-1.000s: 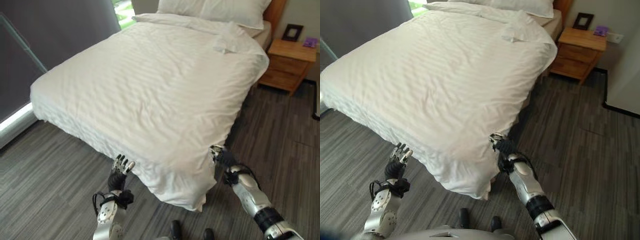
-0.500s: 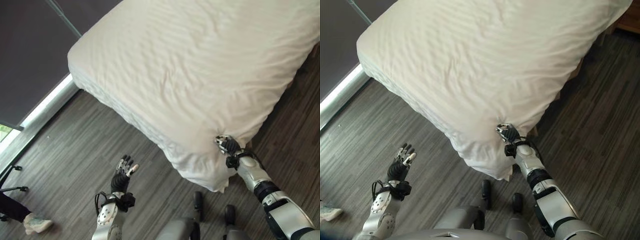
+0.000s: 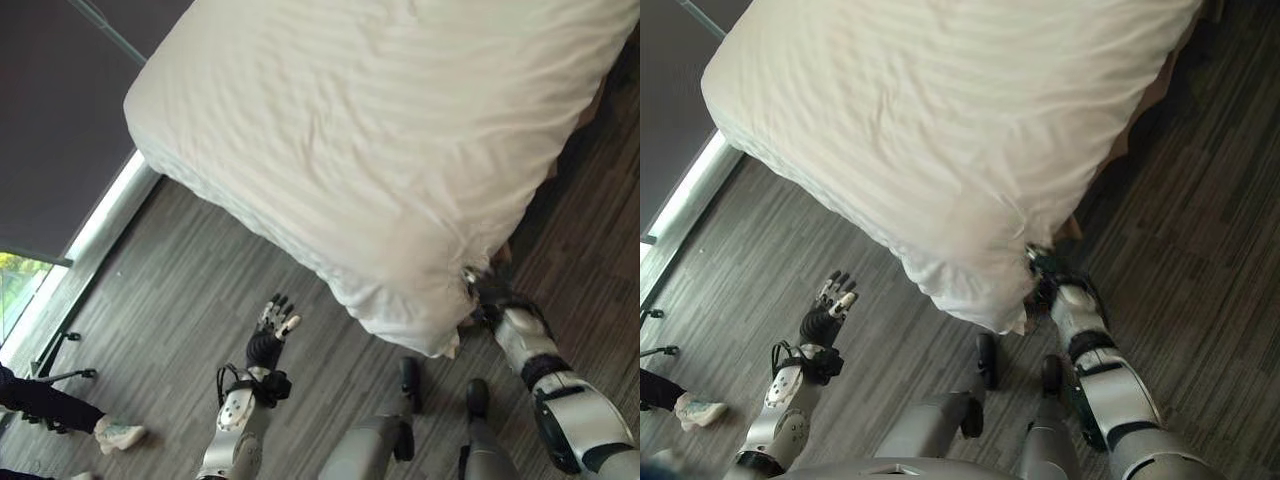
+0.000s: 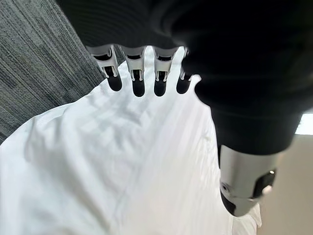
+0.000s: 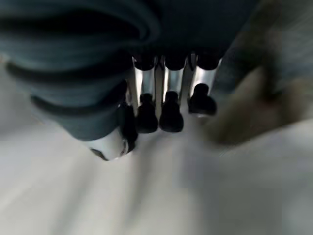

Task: Making the bed.

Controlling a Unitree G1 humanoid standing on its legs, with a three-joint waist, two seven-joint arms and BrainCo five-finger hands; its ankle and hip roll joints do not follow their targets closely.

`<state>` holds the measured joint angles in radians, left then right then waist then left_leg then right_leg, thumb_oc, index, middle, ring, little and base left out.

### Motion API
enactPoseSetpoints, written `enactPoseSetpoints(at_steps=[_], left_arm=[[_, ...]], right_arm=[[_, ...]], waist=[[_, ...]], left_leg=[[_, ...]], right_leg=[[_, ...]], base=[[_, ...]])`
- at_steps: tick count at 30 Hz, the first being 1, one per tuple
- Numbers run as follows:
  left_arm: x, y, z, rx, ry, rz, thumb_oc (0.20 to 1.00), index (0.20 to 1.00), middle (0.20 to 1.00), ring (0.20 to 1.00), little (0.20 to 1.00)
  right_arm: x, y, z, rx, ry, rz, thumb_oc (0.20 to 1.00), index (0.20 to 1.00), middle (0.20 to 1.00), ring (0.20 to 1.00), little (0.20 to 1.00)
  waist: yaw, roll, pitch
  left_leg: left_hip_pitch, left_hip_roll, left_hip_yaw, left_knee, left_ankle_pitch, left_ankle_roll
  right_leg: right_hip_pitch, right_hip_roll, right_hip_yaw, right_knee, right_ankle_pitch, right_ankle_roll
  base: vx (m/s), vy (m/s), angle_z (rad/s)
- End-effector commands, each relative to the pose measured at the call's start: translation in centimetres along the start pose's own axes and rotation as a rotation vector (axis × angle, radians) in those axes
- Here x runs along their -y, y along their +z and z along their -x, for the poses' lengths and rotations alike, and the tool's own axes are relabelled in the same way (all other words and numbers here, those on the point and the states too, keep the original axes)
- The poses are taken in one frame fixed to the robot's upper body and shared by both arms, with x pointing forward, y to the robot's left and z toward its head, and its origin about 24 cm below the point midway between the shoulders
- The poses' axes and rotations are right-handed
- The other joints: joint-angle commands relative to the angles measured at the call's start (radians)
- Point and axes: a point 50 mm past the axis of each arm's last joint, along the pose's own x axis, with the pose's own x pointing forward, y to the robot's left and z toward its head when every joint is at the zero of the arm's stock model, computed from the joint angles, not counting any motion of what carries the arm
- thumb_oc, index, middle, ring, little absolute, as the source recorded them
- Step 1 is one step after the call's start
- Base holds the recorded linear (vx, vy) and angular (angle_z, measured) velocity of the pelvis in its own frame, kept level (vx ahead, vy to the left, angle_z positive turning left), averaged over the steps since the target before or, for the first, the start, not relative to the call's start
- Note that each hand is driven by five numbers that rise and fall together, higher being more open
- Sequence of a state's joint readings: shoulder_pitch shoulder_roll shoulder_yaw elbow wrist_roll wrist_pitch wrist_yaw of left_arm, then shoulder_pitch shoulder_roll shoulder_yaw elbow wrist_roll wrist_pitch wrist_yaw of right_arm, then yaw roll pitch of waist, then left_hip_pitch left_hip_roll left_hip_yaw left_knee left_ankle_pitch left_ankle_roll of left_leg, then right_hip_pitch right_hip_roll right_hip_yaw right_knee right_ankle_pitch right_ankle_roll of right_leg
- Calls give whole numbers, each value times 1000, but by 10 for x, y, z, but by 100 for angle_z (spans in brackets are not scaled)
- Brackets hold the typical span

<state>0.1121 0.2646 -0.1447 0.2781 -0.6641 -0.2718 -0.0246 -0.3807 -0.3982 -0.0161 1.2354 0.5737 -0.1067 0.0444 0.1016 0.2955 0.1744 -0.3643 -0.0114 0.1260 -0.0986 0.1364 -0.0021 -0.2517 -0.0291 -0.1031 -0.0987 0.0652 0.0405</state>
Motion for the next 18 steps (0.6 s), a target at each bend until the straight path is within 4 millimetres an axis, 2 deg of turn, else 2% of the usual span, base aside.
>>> enactPoseSetpoints(at_steps=[1, 2, 3, 4, 5, 6, 7, 8, 9, 10, 11, 12, 13, 14, 16, 17, 18], left_arm=[[-8, 23, -10, 118, 45, 32, 1000, 1000, 1000, 1000, 1000], [-8, 23, -10, 118, 45, 32, 1000, 1000, 1000, 1000, 1000], [-14, 26, -9, 131, 73, 38, 1000, 1000, 1000, 1000, 1000], [-17, 26, -8, 136, 85, 37, 1000, 1000, 1000, 1000, 1000], [-17, 26, -8, 136, 85, 37, 1000, 1000, 1000, 1000, 1000], [-24, 29, -6, 151, 119, 38, 1000, 1000, 1000, 1000, 1000], [-30, 30, -5, 157, 153, 32, 1000, 1000, 1000, 1000, 1000], [-30, 30, -5, 156, 153, 30, 1000, 1000, 1000, 1000, 1000], [-37, 31, -4, 164, 191, 24, 1000, 1000, 1000, 1000, 1000], [-37, 30, -3, 162, 192, 22, 1000, 1000, 1000, 1000, 1000], [-40, 31, -3, 165, 211, 15, 1000, 1000, 1000, 1000, 1000], [-42, 30, -3, 161, 227, 8, 1000, 1000, 1000, 1000, 1000], [-43, 29, -2, 159, 227, 6, 1000, 1000, 1000, 1000, 1000], [-43, 29, -2, 159, 227, 5, 1000, 1000, 1000, 1000, 1000], [-45, 27, -6, 146, 266, -19, 1000, 1000, 1000, 1000, 1000], [-45, 27, -5, 145, 266, -21, 1000, 1000, 1000, 1000, 1000], [-47, 27, -8, 146, 283, -39, 1000, 1000, 1000, 1000, 1000]], right_arm=[[23, -14, 6, -32, -94, -124, 200, 200, 200, 200, 200], [23, -14, 6, -32, -94, -124, 200, 200, 200, 200, 200], [49, -23, 14, -24, -171, -204, 200, 200, 200, 200, 200], [61, -25, 18, -10, -207, -241, 200, 200, 200, 200, 200], [61, -25, 18, -10, -207, -241, 200, 200, 200, 200, 200], [79, -25, 26, 51, -259, -317, 200, 200, 200, 200, 200], [88, -16, 32, 151, -295, -356, 200, 200, 200, 200, 200], [88, -17, 32, 149, -297, -356, 200, 200, 200, 200, 200], [89, -10, 41, 260, -297, -375, 200, 200, 200, 200, 200], [88, -11, 42, 257, -299, -375, 200, 200, 200, 200, 200], [86, 3, 47, 341, -295, -343, 200, 200, 200, 200, 200], [86, 6, 52, 382, -300, -319, 507, 507, 507, 507, 507], [85, 5, 53, 380, -302, -318, 853, 853, 853, 853, 853], [85, 4, 53, 379, -302, -318, 1000, 1000, 1000, 1000, 1000], [68, 26, 71, 549, -279, -236, 1000, 1000, 1000, 1000, 1000], [67, 25, 72, 548, -280, -235, 1000, 1000, 1000, 1000, 1000], [62, 22, 80, 580, -275, -243, 1000, 1000, 1000, 1000, 1000]], waist=[[-48, -45, 22], [-48, -45, 22], [-74, -57, 22], [-85, -63, 21], [-84, -63, 21], [-110, -79, 18], [-132, -98, 12], [-131, -99, 12], [-155, -119, -1], [-155, -120, -1], [-168, -131, -12], [-177, -140, -23], [-177, -141, -21], [-178, -141, -20], [-214, -180, -55], [-214, -182, -52], [-236, -196, -55]], left_leg=[[109, -58, 3, 11, -116, 10], [109, -58, 3, 11, -116, 10], [116, -57, 9, 11, -121, 12], [121, -56, 10, 11, -125, 13], [121, -56, 10, 11, -125, 13], [131, -54, 15, 11, -132, 15], [144, -52, 22, 11, -138, 18], [146, -52, 22, 11, -138, 18], [169, -49, 27, 11, -147, 22], [171, -50, 26, 11, -147, 22], [181, -47, 32, 11, -148, 23], [200, -47, 32, 11, -157, 24], [205, -47, 31, 11, -158, 24], [207, -47, 31, 11, -158, 24], [274, -42, 37, 11, -178, 30], [277, -42, 37, 11, -178, 30], [301, -39, 49, 11, -185, 34]], right_leg=[[-17, -26, 40, 11, -13, 31], [-17, -26, 40, 11, -13, 31], [-13, -24, 48, 11, -14, 30], [-9, -24, 50, 11, -17, 30], [-9, -24, 50, 11, -17, 30], [-3, -21, 59, 11, -19, 30], [7, -18, 69, 11, -20, 31], [9, -19, 70, 11, -21, 31], [29, -16, 75, 11, -23, 30], [32, -16, 75, 11, -23, 30], [39, -15, 77, 11, -21, 30], [58, -13, 78, 11, -27, 32], [63, -14, 78, 11, -28, 32], [65, -14, 77, 11, -29, 32], [128, -9, 87, 12, -35, 33], [133, -9, 86, 12, -35, 33], [140, -5, 97, 33, -34, 38]], base=[[0, 0, 0], [23, 17, -9], [16, 13, -13], [16, 13, -12], [9, 21, -4], [-4, 31, -5], [-4, 32, -8], [1, 33, -14], [11, 19, -12], [3, 31, -11], [22, 32, -13], [23, 32, -15], [30, 20, -16], [19, 32, -14], [16, 82, -7], [-15, 90, 1], [-72, 63, -4]])
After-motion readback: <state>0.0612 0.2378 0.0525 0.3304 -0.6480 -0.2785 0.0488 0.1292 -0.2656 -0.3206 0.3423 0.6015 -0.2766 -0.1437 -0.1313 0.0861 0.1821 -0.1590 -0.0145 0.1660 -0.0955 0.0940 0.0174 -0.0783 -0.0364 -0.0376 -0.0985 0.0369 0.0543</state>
